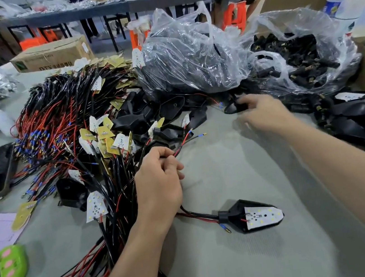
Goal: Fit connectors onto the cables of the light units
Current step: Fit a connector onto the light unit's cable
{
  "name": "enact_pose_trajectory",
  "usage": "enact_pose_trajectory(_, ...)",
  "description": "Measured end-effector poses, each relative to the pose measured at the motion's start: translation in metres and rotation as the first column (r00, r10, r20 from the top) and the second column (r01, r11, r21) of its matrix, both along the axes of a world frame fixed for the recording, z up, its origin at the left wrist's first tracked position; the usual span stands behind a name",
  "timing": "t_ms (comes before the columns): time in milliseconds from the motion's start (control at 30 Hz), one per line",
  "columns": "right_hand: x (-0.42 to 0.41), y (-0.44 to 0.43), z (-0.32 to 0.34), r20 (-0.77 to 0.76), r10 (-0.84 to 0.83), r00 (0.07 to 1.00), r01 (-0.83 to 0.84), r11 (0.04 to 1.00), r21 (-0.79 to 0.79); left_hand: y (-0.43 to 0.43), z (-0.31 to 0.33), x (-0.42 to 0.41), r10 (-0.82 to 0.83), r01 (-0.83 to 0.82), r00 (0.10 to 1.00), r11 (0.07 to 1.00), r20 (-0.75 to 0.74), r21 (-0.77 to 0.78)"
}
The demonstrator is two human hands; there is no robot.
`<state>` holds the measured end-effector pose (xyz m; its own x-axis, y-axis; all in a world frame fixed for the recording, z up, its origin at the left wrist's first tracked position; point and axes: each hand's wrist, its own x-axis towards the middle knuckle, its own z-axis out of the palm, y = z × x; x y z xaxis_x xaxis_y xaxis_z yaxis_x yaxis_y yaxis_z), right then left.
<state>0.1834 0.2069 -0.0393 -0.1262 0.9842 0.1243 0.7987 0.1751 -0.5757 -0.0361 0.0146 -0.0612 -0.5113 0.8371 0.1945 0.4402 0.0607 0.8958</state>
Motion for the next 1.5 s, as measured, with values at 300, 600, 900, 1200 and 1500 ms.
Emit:
enact_pose_trajectory(300,0.063,0.005,0.006,0.594,-0.129,0.794,0.121,0.991,0.054,-0.002,0.002,0.005,-0.034,0.035,0.999,0.999,0.018,-0.033)
enact_pose_trajectory(600,0.051,-0.019,0.024,0.616,-0.012,0.787,-0.025,0.998,0.051,-0.003,0.003,0.006,-0.042,0.043,0.999,0.998,0.017,-0.040)
enact_pose_trajectory(900,-0.016,-0.100,0.001,-0.050,0.137,0.989,-0.138,0.990,-0.009,-0.011,0.011,0.009,-0.071,0.063,0.979,0.997,-0.193,-0.050)
enact_pose_trajectory(1200,-0.031,-0.133,0.003,-0.920,-0.283,0.273,-0.141,0.934,-0.329,-0.009,0.007,0.009,0.023,-0.019,0.959,1.000,-0.283,0.016)
enact_pose_trajectory(1500,-0.032,-0.133,0.002,-0.921,-0.379,0.087,-0.269,0.882,-0.388,-0.010,0.006,0.007,0.038,-0.039,0.993,0.999,-0.114,-0.005)
